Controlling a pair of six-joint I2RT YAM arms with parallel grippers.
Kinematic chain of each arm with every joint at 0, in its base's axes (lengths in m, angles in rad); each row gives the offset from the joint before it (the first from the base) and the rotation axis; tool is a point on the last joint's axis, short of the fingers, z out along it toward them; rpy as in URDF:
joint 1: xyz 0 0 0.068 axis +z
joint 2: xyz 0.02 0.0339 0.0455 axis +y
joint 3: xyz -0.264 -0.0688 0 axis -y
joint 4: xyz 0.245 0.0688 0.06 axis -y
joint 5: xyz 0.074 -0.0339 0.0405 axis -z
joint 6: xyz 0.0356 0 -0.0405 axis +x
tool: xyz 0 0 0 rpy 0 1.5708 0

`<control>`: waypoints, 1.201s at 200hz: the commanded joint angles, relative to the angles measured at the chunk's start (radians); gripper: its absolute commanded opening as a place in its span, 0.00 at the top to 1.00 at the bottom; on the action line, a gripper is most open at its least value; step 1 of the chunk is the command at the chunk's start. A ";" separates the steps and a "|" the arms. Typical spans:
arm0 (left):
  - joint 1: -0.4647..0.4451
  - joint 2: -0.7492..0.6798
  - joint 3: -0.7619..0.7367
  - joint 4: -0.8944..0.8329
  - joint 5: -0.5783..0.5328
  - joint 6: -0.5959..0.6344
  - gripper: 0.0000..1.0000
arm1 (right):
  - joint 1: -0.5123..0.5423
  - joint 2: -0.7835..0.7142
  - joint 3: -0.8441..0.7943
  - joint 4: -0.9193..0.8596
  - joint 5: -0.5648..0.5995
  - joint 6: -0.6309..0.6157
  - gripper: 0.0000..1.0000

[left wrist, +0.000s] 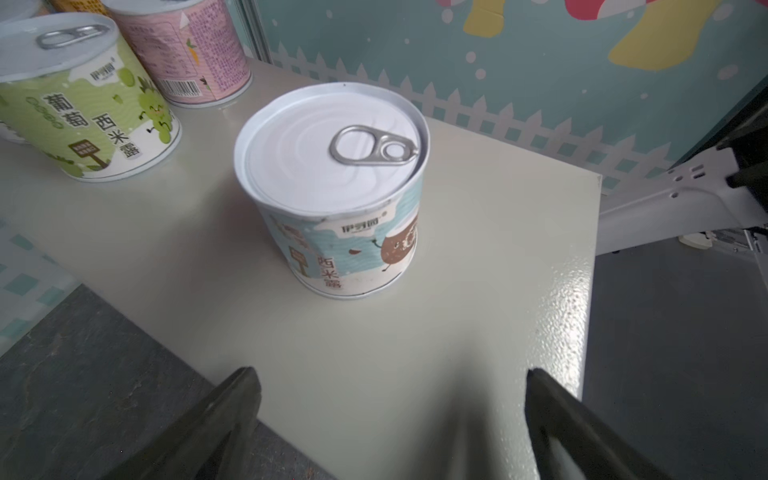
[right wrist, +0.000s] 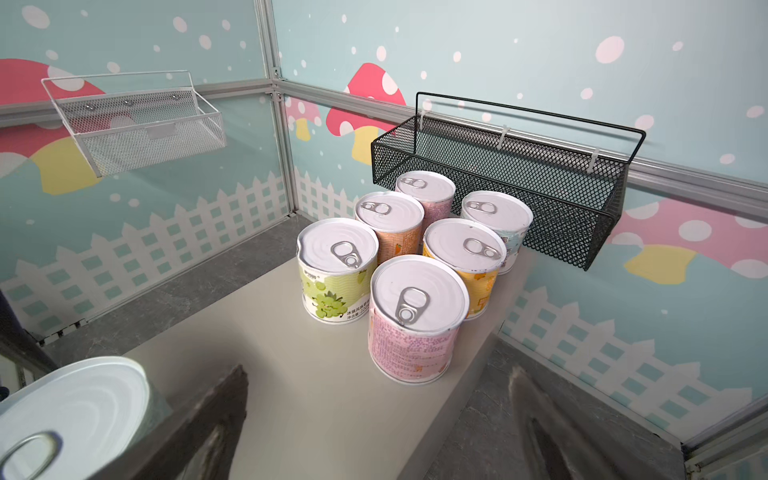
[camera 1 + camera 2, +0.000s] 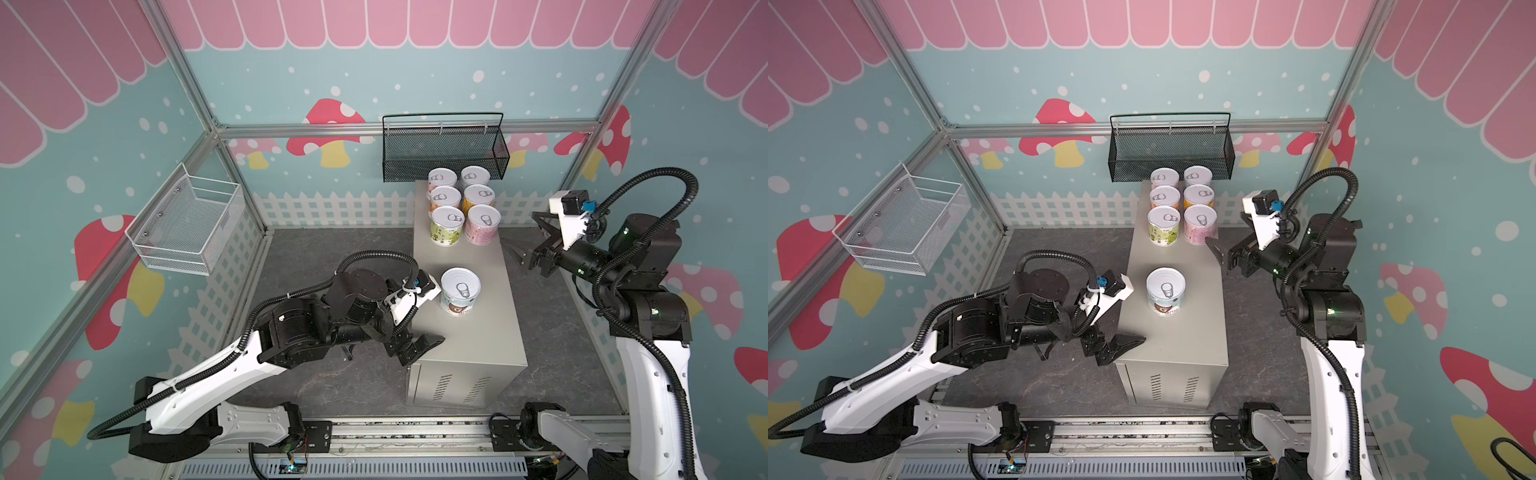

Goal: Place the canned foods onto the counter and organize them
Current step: 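Reach the left gripper over the light-blue can while the right draws back, then grasp the light-blue can with the left gripper and slide it toward the grouped cans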

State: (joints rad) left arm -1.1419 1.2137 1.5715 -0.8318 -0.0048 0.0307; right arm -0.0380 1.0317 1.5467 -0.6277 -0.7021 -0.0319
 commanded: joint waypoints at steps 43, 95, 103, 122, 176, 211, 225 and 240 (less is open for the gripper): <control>-0.020 0.089 0.030 0.148 -0.072 0.005 0.01 | 0.005 -0.085 -0.098 0.009 -0.017 -0.018 0.01; -0.025 0.126 0.030 0.237 -0.081 0.003 0.02 | 0.006 -0.129 -0.137 0.016 -0.029 -0.012 0.01; -0.024 0.133 0.029 0.243 -0.081 0.002 0.03 | 0.006 -0.136 -0.148 0.016 -0.027 -0.015 0.01; -0.024 0.142 0.025 0.261 -0.085 0.006 0.13 | 0.009 -0.155 -0.169 0.018 -0.015 -0.023 0.01; -0.021 0.152 0.003 0.305 -0.145 0.024 0.20 | 0.015 -0.197 -0.229 0.029 -0.037 -0.031 0.01; 0.005 0.145 -0.024 0.349 -0.176 0.015 0.24 | 0.016 -0.210 -0.254 0.028 -0.037 -0.027 0.01; 0.021 0.147 -0.024 0.356 -0.170 0.011 0.24 | 0.016 -0.211 -0.254 0.028 -0.037 -0.028 0.01; 0.038 0.153 -0.023 0.356 -0.168 0.009 0.25 | 0.018 -0.211 -0.253 0.029 -0.039 -0.028 0.01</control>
State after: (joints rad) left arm -1.1320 1.3617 1.5578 -0.5110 -0.1467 0.0334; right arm -0.0296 0.8303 1.3006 -0.6193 -0.7204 -0.0368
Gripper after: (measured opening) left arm 0.755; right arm 0.995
